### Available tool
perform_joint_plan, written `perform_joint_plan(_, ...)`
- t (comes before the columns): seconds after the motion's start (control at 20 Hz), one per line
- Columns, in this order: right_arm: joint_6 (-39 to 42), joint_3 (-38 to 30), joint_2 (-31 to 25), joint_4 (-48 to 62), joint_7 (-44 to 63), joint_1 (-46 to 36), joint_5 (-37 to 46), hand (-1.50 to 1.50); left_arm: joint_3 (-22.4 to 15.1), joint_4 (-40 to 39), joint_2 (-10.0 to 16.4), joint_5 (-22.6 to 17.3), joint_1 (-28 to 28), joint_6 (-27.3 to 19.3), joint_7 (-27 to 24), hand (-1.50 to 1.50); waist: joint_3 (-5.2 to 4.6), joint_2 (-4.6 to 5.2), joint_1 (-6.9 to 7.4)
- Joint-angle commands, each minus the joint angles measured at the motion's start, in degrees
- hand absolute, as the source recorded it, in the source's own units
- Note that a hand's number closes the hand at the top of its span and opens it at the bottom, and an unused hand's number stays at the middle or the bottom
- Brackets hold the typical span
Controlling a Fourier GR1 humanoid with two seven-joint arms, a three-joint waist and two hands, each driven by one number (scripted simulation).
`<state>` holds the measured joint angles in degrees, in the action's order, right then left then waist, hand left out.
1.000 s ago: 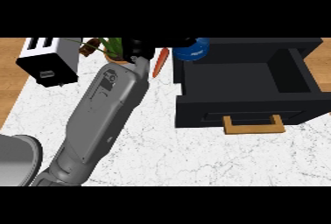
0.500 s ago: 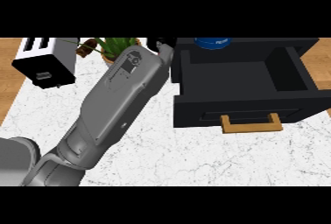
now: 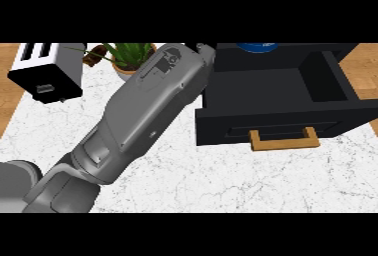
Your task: Pick up the can, place it into the drawer and close the drawer
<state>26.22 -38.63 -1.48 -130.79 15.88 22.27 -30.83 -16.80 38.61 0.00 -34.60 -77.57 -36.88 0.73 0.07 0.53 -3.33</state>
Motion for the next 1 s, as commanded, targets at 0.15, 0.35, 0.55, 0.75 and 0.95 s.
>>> perform_joint_plan(0.15, -0.8, 2.7, 1.2, -0.3, 0.5, -1.5, 2.0, -1.50, -6.9, -5.2, 0.0, -6.7, -2.4, -2.4, -2.9, 1.50, 0.03, 0.20, -0.68)
perform_joint_plan(0.35, -1.4, 1.7, -0.4, -0.4, 1.4, -2.3, 1.1, -1.50, -10.0, -5.7, 0.0, -10.8, -1.3, -3.3, -4.3, 1.50, 0.02, 0.24, -0.99)
perform_joint_plan(0.55, -1.4, 0.6, -1.5, -0.3, 2.1, -2.1, -0.5, -1.50, -12.0, -9.7, 0.0, -11.6, -2.3, -2.5, -5.4, 1.50, 0.03, 0.40, -1.19)
perform_joint_plan(0.75, -0.9, 2.9, 1.4, -1.5, 1.3, -0.7, 1.7, -1.50, -13.5, -11.3, 0.0, -13.9, -5.4, -5.7, -4.1, -1.50, 0.07, 0.51, -1.93)
perform_joint_plan(0.95, -0.6, 2.4, -1.1, 0.9, 1.3, -3.8, 0.3, -1.50, -18.1, -9.9, 0.0, -15.8, -2.9, -9.8, -5.5, -1.50, 0.12, 0.62, -2.99)
